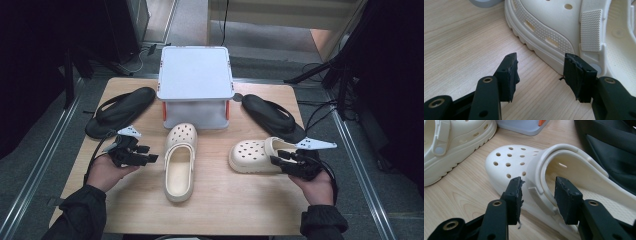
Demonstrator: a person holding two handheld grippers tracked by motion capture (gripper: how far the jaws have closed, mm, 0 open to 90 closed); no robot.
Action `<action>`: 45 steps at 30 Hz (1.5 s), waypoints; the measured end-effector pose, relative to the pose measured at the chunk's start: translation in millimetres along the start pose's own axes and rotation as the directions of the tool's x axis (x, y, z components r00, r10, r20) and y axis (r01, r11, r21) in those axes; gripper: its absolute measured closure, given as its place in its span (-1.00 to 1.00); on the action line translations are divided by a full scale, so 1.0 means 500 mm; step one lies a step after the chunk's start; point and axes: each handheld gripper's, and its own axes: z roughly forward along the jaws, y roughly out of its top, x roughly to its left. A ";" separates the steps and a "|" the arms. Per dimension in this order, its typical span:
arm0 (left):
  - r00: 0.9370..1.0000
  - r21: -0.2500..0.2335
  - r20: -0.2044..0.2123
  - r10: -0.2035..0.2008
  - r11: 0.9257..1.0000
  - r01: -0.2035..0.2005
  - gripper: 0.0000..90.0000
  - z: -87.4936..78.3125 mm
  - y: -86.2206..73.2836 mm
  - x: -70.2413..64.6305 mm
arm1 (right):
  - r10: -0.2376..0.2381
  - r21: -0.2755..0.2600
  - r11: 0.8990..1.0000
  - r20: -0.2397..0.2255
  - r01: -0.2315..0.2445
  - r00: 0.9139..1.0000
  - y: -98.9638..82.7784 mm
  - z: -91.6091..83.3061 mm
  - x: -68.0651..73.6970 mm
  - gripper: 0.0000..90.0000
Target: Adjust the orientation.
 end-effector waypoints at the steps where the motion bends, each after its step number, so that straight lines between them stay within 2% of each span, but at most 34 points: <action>1: 1.000 0.000 0.000 0.000 1.000 0.000 0.01 0.000 0.000 0.000 | -0.001 0.001 1.000 -0.005 0.001 1.000 0.002 0.004 -0.001 0.28; 16: 0.998 -0.017 -0.038 -0.053 0.998 0.053 0.01 -0.031 -0.044 0.001 | -0.036 0.082 0.996 -0.070 0.042 0.997 0.035 0.070 -0.003 0.30; 21: 0.997 -0.019 -0.050 -0.065 0.998 0.064 0.01 -0.038 -0.055 0.001 | 0.002 0.096 0.995 -0.115 0.010 0.993 0.045 0.083 -0.010 0.37; 24: 0.996 -0.019 -0.051 -0.068 0.998 0.067 0.01 -0.041 -0.058 0.001 | 0.011 0.105 0.994 -0.124 0.002 0.992 0.050 0.086 -0.011 0.43; 27: 0.996 -0.029 -0.057 -0.073 0.997 0.071 0.01 -0.042 -0.060 0.001 | 0.048 0.122 0.992 -0.138 -0.031 0.989 0.055 0.086 -0.012 0.53; 32: 0.996 -0.016 -0.051 -0.070 0.997 0.069 0.01 -0.040 -0.060 0.003 | 0.117 0.135 0.986 -0.146 -0.097 0.982 0.060 0.082 -0.013 0.65; 35: 0.996 -0.019 -0.050 -0.069 0.998 0.068 0.01 -0.040 -0.059 0.002 | 0.117 0.131 0.986 -0.143 -0.099 0.983 0.064 0.079 -0.005 0.69; 39: 0.996 -0.024 -0.055 -0.069 0.997 0.068 0.01 -0.041 -0.060 0.003 | 0.093 0.107 0.991 -0.130 -0.079 0.987 0.076 0.076 0.011 0.70; 45: 0.996 -0.025 -0.055 -0.069 0.997 0.067 0.01 -0.041 -0.059 0.002 | 0.085 0.071 0.995 -0.141 -0.075 0.986 0.103 0.082 0.037 0.70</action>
